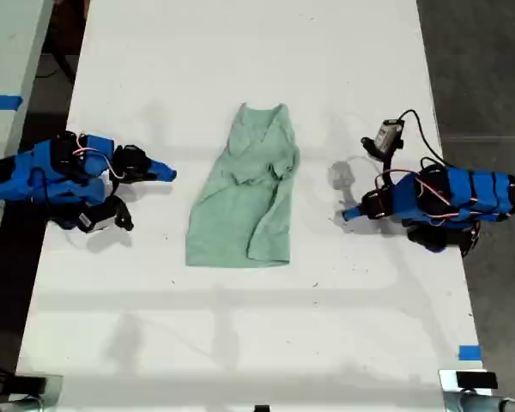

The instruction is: Fold t shirt

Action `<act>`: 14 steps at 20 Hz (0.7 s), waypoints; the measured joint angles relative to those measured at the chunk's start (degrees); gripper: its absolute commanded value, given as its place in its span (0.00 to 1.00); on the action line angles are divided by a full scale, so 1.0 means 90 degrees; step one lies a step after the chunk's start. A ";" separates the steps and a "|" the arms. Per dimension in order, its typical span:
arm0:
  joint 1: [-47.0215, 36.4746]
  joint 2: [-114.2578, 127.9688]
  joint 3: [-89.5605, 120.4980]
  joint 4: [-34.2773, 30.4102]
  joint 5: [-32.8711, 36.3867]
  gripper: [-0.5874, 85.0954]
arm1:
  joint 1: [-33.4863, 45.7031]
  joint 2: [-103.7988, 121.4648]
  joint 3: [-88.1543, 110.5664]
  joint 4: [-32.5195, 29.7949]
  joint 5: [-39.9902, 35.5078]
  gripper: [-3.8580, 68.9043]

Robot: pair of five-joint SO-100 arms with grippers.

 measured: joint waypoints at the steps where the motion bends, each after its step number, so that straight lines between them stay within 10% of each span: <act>1: 0.0000 0.0000 0.0000 -0.0020 -0.0010 0.00 | 0.0000 0.0000 0.0000 0.0000 0.0000 0.07; 7: 0.0654 -0.3906 -0.2812 -0.1182 -0.0293 0.00 | 0.0000 0.0000 0.0000 0.0000 0.0049 0.07; 14: 0.1602 -1.1475 -0.8887 0.0938 -0.1172 0.26 | -0.0029 0.0000 0.0000 0.0000 0.0068 0.07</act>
